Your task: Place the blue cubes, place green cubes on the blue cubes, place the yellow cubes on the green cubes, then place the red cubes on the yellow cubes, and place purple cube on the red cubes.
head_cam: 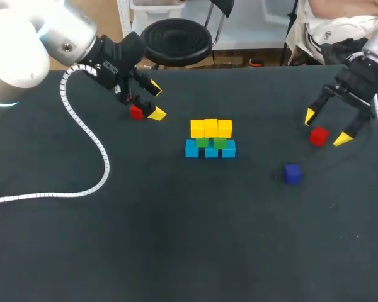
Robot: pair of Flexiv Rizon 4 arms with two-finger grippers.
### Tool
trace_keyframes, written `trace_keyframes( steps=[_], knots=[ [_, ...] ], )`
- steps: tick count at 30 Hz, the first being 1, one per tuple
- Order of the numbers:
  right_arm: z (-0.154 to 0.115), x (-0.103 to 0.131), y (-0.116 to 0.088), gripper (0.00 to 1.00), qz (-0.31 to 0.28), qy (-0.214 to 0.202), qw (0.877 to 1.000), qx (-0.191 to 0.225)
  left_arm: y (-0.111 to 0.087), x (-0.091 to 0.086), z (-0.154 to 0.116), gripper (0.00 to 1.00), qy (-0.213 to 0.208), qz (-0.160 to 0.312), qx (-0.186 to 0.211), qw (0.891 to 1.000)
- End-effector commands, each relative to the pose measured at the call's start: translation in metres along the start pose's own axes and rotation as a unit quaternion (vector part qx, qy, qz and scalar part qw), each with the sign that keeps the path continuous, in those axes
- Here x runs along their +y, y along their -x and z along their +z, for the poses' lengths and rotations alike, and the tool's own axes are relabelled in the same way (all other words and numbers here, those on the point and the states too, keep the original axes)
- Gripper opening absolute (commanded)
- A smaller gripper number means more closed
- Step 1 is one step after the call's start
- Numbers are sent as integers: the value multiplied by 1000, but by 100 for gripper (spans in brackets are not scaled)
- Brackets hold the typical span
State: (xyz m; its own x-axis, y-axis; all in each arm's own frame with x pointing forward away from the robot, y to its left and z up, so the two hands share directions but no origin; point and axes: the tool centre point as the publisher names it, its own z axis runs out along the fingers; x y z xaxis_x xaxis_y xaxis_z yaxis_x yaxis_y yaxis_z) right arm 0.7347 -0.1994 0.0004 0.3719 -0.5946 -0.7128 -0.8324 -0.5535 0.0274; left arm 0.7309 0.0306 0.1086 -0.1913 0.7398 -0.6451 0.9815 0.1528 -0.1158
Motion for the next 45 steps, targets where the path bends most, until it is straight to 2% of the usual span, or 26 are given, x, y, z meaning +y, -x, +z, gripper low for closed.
trace_keyframes(
  steps=[1,2,3,4,6,10,13,18,23,25,29,36,38,45],
  knots=[
    [0,-3,-4,43,1,5,1000,-3,0,0,0,100,1,0,0,1000],
    [0,-3,-4,40,2,5,1000,-3,0,0,0,100,1,0,0,1000],
    [0,-3,-3,31,1,5,1000,-3,0,0,0,100,1,0,0,1000],
    [0,-2,-3,16,1,4,1000,-2,0,0,0,100,1,0,0,1000],
    [1,0,-1,0,0,2,1000,0,0,0,0,100,1,0,0,1000],
    [2,6,5,0,10,-10,1000,4,0,0,0,100,1,0,0,1000],
    [4,9,19,0,19,-25,999,7,0,0,0,100,1,0,0,1000],
    [7,9,46,0,78,-77,994,-4,0,0,0,100,1,0,0,1000],
    [22,4,57,0,190,-144,971,-22,0,0,0,100,1,0,0,1000],
    [32,0,60,0,206,-167,963,-35,0,0,0,100,1,0,0,1000],
    [54,-16,65,0,221,-177,958,-44,0,0,0,100,1,0,0,1000],
    [74,-47,62,0,216,-189,958,-22,0,0,0,100,1,0,0,1000],
    [74,-50,61,0,211,-191,958,16,0,0,0,100,1,0,0,1000],
    [68,-52,54,0,212,-243,944,67,0,0,0,100,1,0,0,1000]
  ],
)
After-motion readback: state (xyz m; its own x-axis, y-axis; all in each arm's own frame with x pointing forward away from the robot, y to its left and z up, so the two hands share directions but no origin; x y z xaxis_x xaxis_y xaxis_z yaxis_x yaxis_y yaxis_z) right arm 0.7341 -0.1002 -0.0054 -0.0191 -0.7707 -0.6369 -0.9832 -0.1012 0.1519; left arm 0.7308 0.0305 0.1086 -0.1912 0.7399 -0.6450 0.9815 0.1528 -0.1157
